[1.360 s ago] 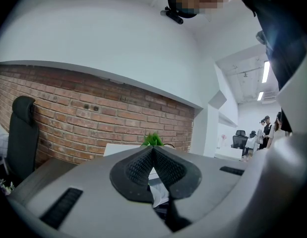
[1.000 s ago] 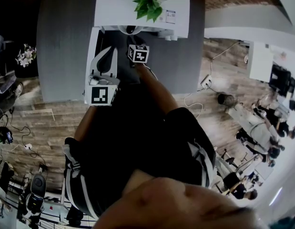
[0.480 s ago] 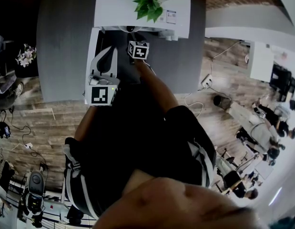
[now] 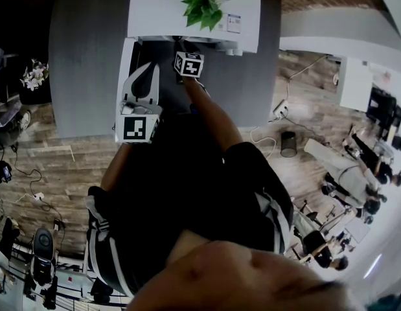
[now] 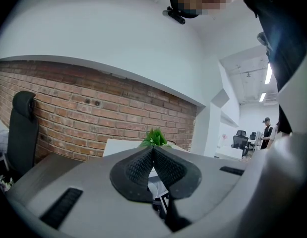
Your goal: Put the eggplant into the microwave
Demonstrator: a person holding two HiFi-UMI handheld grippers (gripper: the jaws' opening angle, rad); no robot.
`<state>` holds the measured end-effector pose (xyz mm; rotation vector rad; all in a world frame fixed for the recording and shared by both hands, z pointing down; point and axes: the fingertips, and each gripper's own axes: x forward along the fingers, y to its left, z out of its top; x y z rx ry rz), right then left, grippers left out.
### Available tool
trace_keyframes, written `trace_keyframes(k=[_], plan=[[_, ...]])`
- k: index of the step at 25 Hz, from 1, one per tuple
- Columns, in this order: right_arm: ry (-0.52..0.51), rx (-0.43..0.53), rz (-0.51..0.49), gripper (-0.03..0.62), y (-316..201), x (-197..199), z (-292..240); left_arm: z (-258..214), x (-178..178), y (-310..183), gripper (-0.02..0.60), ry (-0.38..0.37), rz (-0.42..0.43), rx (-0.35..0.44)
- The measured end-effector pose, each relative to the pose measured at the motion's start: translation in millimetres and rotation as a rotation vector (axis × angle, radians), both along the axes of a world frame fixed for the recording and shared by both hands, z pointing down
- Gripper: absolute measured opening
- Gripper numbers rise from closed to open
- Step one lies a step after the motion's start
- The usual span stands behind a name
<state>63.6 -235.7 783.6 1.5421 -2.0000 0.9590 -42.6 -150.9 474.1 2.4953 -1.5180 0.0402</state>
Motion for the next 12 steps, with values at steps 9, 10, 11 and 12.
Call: trace_keyframes(k=[9, 10, 11, 12], plan=[[-0.001, 0.002, -0.007, 0.155, -13, -2, 0, -1, -1, -5, 0.035, 0.017, -0.011, 0.0], [-0.004, 0.001, -0.006, 0.155, -14, -2, 1, 0, -1, -5, 0.035, 0.014, -0.009, 0.003], [-0.005, 0.001, -0.005, 0.155, -16, -2, 3, 1, -1, -6, 0.035, 0.012, -0.008, 0.004], [-0.004, 0.0, -0.004, 0.155, -17, -2, 4, 1, -2, -6, 0.035, 0.013, -0.009, 0.001]])
